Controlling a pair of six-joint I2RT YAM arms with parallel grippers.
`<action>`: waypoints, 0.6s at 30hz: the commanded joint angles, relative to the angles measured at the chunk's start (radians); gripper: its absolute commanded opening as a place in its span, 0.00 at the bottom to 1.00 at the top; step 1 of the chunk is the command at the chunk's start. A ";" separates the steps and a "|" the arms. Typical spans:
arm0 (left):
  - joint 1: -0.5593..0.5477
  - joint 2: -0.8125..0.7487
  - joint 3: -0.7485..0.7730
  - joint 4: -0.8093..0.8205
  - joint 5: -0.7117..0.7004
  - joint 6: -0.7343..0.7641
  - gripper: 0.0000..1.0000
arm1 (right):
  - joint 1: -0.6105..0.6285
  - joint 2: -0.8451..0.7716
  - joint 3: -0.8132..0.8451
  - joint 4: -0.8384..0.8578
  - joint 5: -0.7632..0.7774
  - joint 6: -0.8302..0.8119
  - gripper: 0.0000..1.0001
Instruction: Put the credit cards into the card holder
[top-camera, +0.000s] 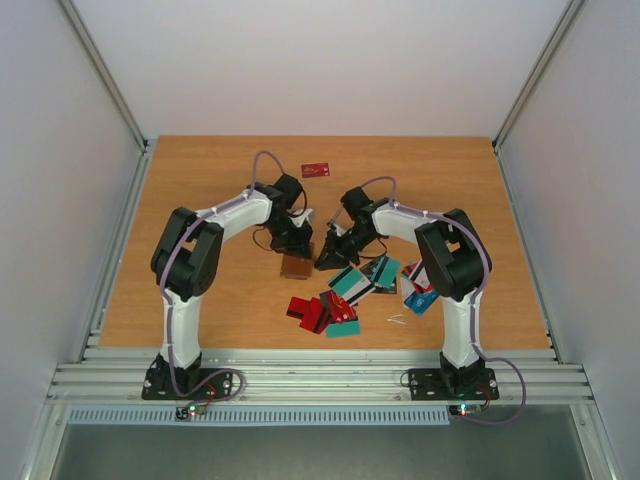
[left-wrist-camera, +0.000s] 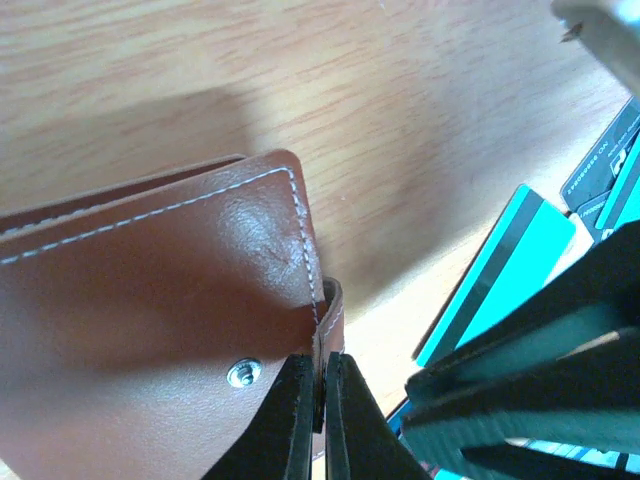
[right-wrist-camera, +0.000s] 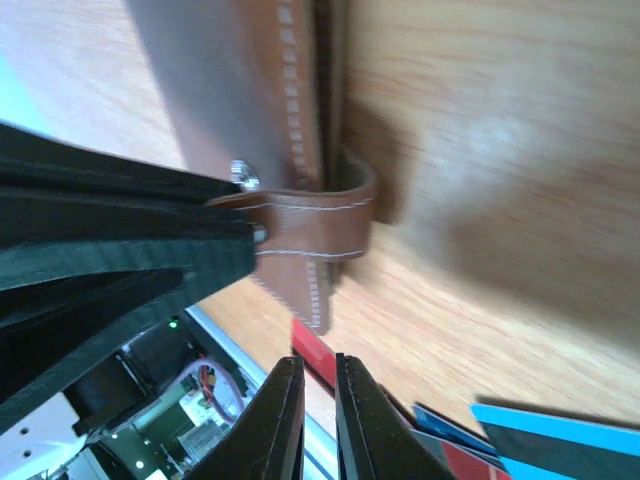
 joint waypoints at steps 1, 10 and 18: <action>0.021 -0.008 0.016 -0.014 0.000 0.073 0.01 | -0.003 -0.038 0.043 0.072 -0.068 0.018 0.13; 0.054 0.011 -0.017 0.008 0.002 0.120 0.02 | -0.005 0.042 0.160 0.034 0.033 0.059 0.13; 0.081 -0.005 -0.096 0.110 0.057 0.097 0.00 | -0.006 0.127 0.257 0.059 0.047 0.131 0.11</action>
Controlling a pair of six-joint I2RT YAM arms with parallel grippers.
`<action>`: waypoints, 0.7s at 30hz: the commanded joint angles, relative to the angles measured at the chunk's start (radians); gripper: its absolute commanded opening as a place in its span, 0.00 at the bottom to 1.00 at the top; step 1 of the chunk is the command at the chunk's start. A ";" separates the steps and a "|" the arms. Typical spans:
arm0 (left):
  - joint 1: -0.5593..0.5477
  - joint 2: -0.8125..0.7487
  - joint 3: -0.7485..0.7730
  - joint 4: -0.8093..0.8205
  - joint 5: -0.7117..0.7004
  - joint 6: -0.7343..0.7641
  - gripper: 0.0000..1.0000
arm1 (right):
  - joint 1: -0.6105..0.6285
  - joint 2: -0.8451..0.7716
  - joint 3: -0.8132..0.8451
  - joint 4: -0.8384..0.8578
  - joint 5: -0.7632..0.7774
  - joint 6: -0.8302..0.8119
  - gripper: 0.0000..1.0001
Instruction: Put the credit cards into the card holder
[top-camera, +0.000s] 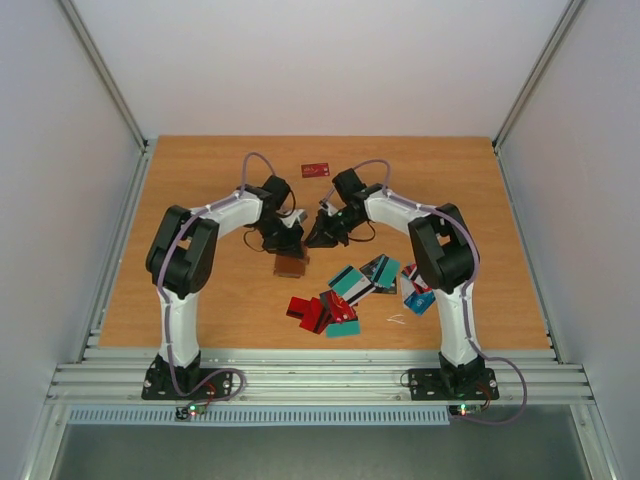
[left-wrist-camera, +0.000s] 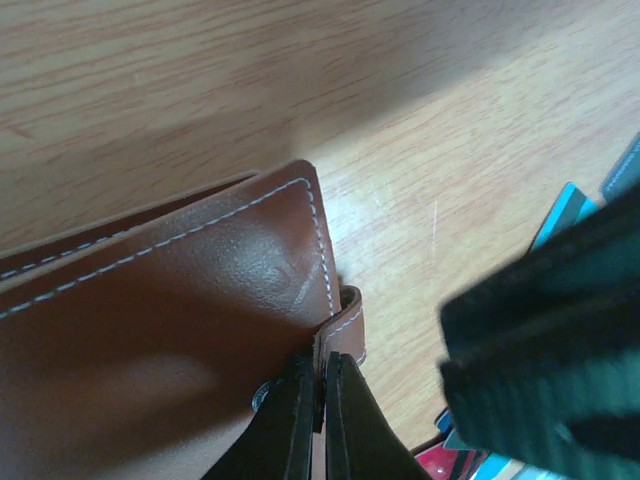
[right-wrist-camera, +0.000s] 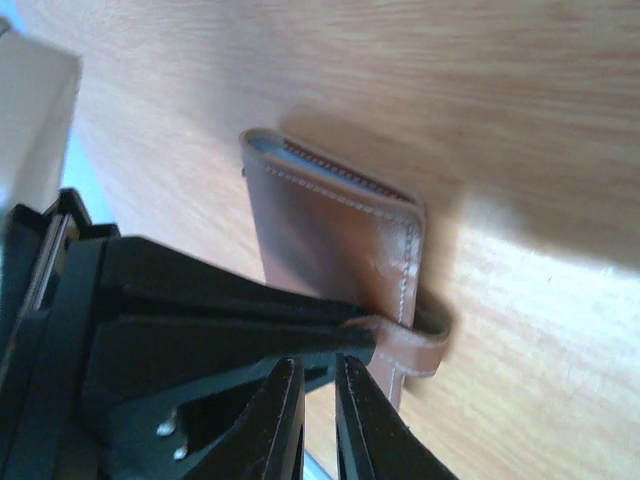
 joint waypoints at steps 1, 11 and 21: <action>0.015 -0.010 -0.066 0.106 0.051 -0.002 0.00 | -0.006 0.060 0.047 0.018 0.009 0.075 0.11; 0.023 -0.025 -0.110 0.181 0.108 -0.010 0.00 | 0.002 0.150 0.102 0.053 -0.100 0.101 0.11; 0.030 -0.054 -0.042 0.080 0.030 0.019 0.04 | 0.005 0.227 0.129 -0.082 -0.027 0.030 0.08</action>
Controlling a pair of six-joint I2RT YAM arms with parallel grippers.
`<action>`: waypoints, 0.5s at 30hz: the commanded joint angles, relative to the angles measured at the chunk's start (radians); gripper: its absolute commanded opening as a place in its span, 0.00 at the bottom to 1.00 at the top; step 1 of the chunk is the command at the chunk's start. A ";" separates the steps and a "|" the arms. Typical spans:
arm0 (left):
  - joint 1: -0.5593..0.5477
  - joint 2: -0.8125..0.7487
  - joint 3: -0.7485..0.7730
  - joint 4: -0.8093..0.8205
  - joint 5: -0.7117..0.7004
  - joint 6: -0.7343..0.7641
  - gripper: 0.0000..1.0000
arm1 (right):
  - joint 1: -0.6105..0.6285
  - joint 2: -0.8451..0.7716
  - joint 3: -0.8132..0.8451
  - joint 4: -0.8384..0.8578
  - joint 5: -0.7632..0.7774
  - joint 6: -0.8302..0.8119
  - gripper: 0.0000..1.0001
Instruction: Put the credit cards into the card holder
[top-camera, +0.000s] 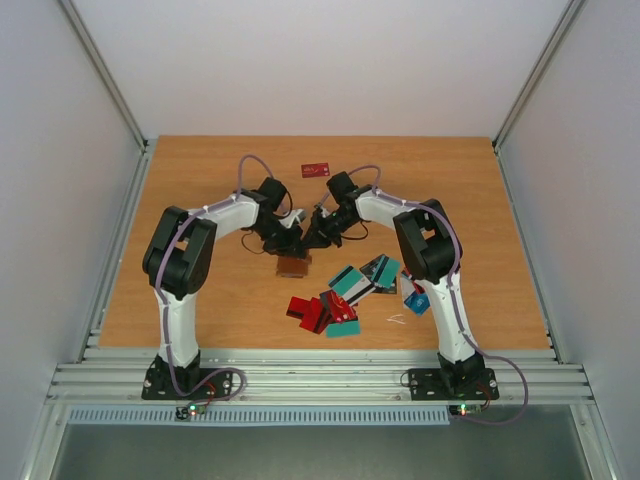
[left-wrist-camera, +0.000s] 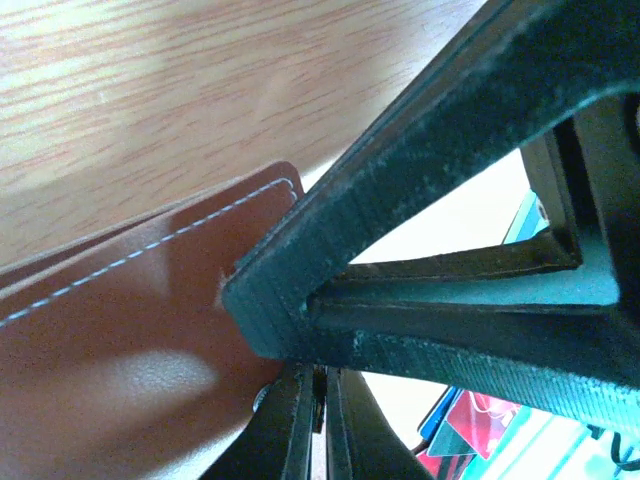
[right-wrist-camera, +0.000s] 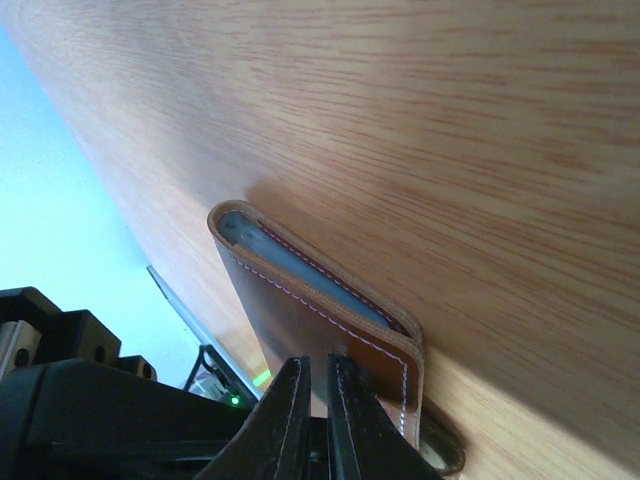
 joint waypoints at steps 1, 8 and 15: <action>0.008 -0.036 0.049 -0.052 -0.073 0.031 0.05 | 0.008 0.047 -0.008 -0.076 0.049 -0.041 0.08; 0.013 -0.048 0.086 -0.104 -0.087 0.063 0.07 | 0.009 0.050 -0.008 -0.079 0.062 -0.051 0.08; 0.018 -0.015 0.069 -0.099 -0.066 0.090 0.07 | 0.010 0.054 0.012 -0.094 0.062 -0.058 0.07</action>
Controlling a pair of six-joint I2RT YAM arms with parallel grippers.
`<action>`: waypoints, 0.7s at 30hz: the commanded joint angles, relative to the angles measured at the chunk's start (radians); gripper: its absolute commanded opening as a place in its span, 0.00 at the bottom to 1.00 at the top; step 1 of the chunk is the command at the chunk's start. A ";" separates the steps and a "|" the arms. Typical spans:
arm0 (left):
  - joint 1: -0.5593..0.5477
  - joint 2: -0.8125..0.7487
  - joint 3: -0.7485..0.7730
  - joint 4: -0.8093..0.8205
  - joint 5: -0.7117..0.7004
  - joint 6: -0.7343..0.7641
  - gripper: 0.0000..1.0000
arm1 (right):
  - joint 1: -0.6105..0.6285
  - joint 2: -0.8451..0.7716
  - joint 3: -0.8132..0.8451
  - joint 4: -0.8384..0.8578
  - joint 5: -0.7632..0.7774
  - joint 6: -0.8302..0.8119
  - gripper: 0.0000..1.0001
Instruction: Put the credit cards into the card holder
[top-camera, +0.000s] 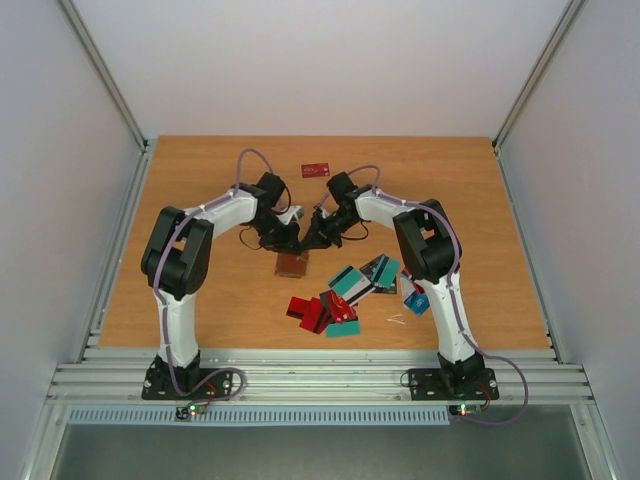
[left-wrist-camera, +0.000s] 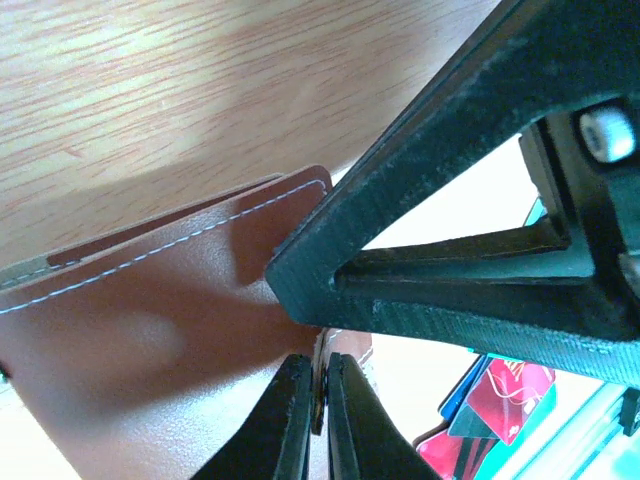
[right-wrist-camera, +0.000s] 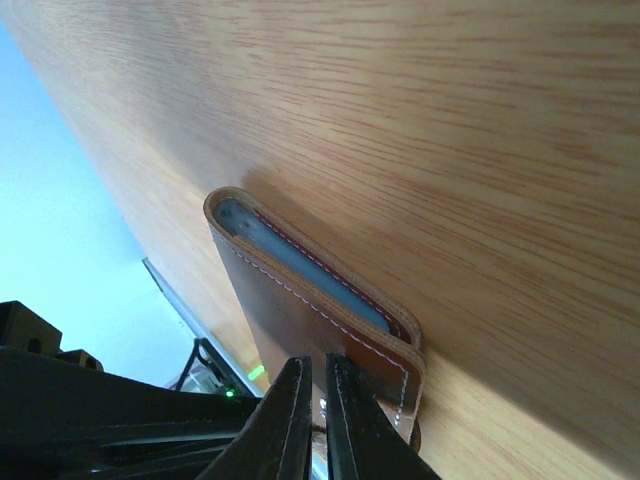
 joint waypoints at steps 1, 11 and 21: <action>0.011 -0.001 0.001 0.014 0.025 0.035 0.07 | 0.010 0.049 0.016 -0.079 0.055 -0.026 0.07; 0.023 0.020 -0.056 0.066 0.054 0.025 0.07 | -0.010 -0.010 0.059 -0.120 -0.009 -0.151 0.17; 0.030 0.022 -0.075 0.073 0.063 0.034 0.04 | -0.003 -0.117 -0.101 0.004 -0.049 -0.086 0.14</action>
